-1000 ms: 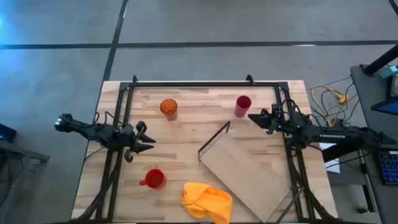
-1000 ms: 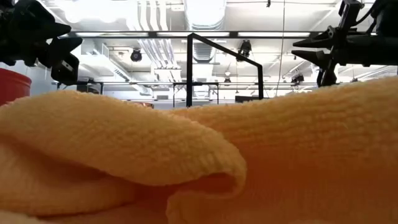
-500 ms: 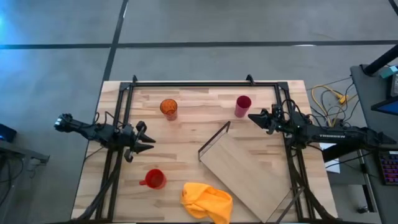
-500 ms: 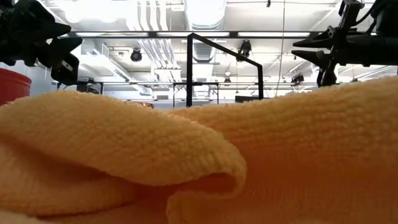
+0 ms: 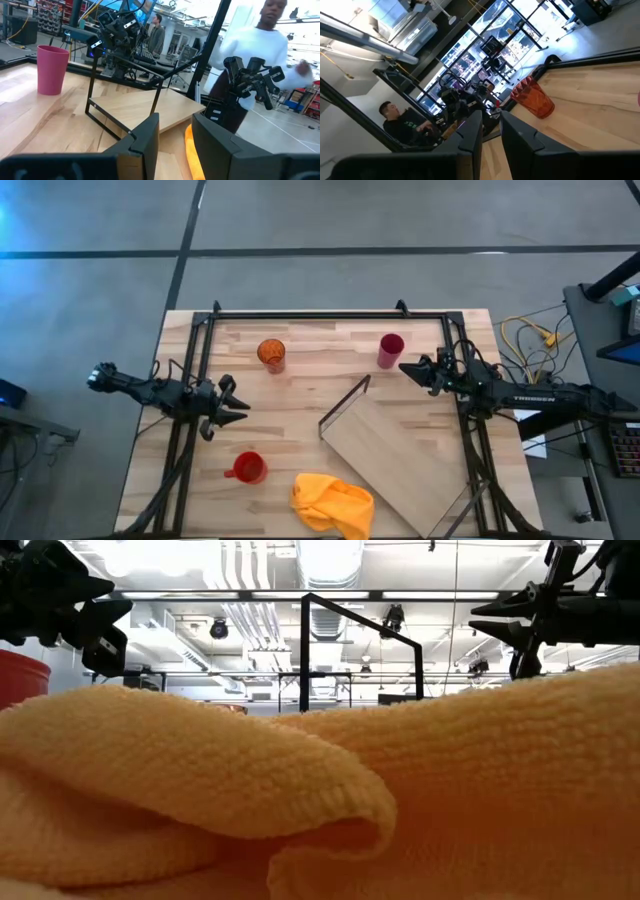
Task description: Stack small to large cups/mugs on shelf
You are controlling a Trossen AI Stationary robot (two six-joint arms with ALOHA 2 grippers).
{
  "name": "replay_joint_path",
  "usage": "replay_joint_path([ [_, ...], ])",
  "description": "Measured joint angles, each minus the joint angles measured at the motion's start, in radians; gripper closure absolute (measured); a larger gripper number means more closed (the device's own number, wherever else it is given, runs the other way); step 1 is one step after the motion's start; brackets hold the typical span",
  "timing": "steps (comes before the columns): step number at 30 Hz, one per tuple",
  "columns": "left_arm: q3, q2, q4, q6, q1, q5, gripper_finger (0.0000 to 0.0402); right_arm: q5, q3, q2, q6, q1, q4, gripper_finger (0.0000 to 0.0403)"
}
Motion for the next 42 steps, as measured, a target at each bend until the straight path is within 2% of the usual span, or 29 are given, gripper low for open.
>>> replay_joint_path([
  [25,0.0,0.0,0.0,0.0,0.0,0.0,0.0299,-0.001,0.0,0.0,-0.007,0.0,0.0,0.0339],
  [28,0.0,0.0,0.0,0.0,0.0,0.0,0.0299,-0.05,0.0,0.0,-0.027,0.0,0.001,0.0339],
  [31,0.0,0.0,0.0,0.0,0.0,0.0,0.0299,-0.162,0.0,0.0,-0.124,0.0,0.004,0.0339],
  [33,0.0,-0.005,-0.008,0.008,0.0,0.055,0.0299,-0.198,0.0,0.0,-0.153,0.0,0.011,0.0339],
  [36,0.0,-0.008,-0.01,0.078,0.0,0.148,0.0299,-0.19,0.009,0.0,-0.162,0.0,0.044,0.0339],
  [39,0.0,0.016,-0.011,0.092,-0.001,0.152,0.0299,-0.183,0.057,0.0,-0.185,0.0,0.066,0.0339],
  [42,0.0,0.031,-0.007,0.28,0.0,0.101,0.0299,-0.162,0.135,0.003,-0.22,0.0,0.064,0.0339],
])
